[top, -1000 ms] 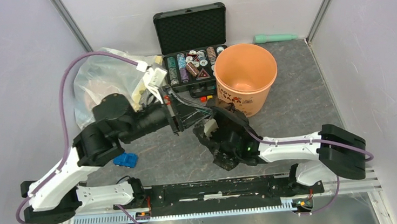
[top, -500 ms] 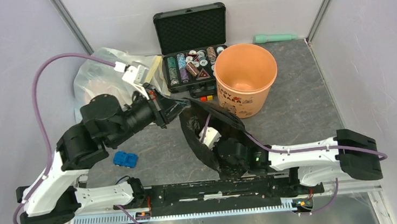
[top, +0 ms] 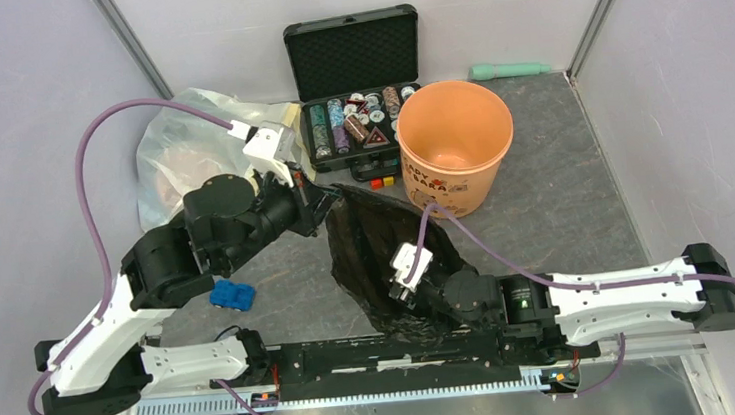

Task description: Put the trash bags into the trash bin

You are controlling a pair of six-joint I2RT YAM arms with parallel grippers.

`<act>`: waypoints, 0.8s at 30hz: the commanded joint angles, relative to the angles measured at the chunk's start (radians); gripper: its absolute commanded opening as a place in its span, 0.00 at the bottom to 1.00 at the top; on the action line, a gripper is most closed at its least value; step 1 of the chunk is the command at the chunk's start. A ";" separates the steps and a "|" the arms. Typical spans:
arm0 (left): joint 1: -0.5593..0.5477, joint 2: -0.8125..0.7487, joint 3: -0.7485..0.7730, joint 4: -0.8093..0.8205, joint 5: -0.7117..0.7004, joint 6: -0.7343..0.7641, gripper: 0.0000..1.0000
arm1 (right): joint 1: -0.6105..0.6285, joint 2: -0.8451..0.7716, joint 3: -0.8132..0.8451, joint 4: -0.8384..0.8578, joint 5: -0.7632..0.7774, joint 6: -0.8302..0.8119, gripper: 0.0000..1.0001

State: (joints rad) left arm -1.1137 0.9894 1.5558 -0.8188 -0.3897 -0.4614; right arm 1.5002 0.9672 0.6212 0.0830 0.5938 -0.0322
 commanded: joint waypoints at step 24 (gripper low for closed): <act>0.002 0.383 0.560 0.554 0.686 -0.198 0.02 | -0.272 0.141 0.553 -0.135 0.080 -0.172 0.45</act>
State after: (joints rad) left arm -1.1122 1.2545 1.9903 -0.3550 0.1635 -0.5785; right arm 1.3720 1.1149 1.0485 -0.1307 0.8047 -0.1852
